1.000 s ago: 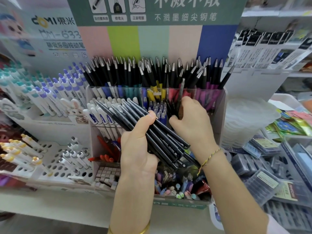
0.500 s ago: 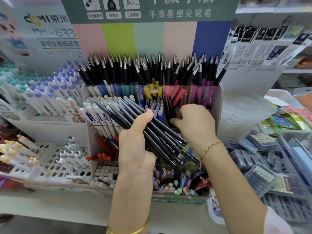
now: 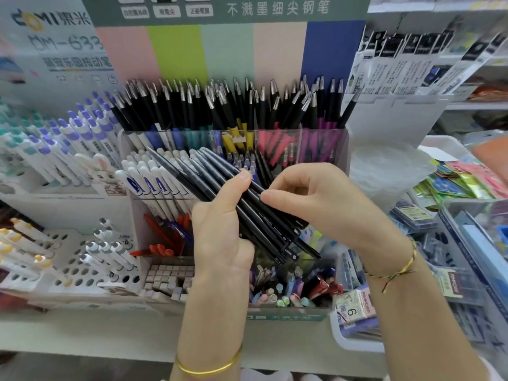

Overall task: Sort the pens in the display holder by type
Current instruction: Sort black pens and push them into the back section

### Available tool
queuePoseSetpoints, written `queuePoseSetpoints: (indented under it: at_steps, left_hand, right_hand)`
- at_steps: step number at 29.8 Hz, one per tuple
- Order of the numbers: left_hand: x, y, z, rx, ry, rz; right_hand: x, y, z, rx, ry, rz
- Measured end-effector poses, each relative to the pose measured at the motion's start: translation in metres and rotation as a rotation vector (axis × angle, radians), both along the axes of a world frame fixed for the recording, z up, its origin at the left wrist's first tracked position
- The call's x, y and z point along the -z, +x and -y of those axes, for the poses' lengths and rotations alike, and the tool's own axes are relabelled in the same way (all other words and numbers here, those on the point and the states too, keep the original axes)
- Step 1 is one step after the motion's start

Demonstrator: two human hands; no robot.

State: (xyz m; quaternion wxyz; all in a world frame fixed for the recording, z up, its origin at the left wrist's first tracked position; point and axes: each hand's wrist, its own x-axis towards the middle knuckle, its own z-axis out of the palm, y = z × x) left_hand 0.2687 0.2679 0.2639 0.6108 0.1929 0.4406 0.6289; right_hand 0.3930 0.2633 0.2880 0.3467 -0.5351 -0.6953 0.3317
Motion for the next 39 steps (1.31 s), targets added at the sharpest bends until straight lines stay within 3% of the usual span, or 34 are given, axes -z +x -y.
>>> queuePoseSetpoints:
  at_steps: [10,17,23,29,35,39]
  left_hand:
    - [0.005,-0.003,-0.002,-0.002,0.012,-0.033]
    - [0.003,0.000,0.002,0.016,0.030,0.021]
    - [0.006,-0.001,0.000,0.019,0.039,0.013]
    - [0.007,-0.002,0.000,0.036,0.031,0.013]
    - [0.008,-0.003,-0.002,0.036,0.040,0.033]
    - [0.008,-0.004,-0.004,0.019,0.061,0.078]
  right_hand:
    - [0.008,0.009,-0.009,0.166,0.110,-0.125]
    - [0.031,-0.007,-0.046,0.368,0.300,0.196]
    - [0.036,-0.020,-0.053,0.474,0.187,0.581]
    - [0.033,-0.020,-0.051,0.428,0.091,0.759]
    - [0.031,-0.010,-0.045,0.429,0.134,0.657]
    - [0.010,-0.003,-0.024,0.306,0.179,0.307]
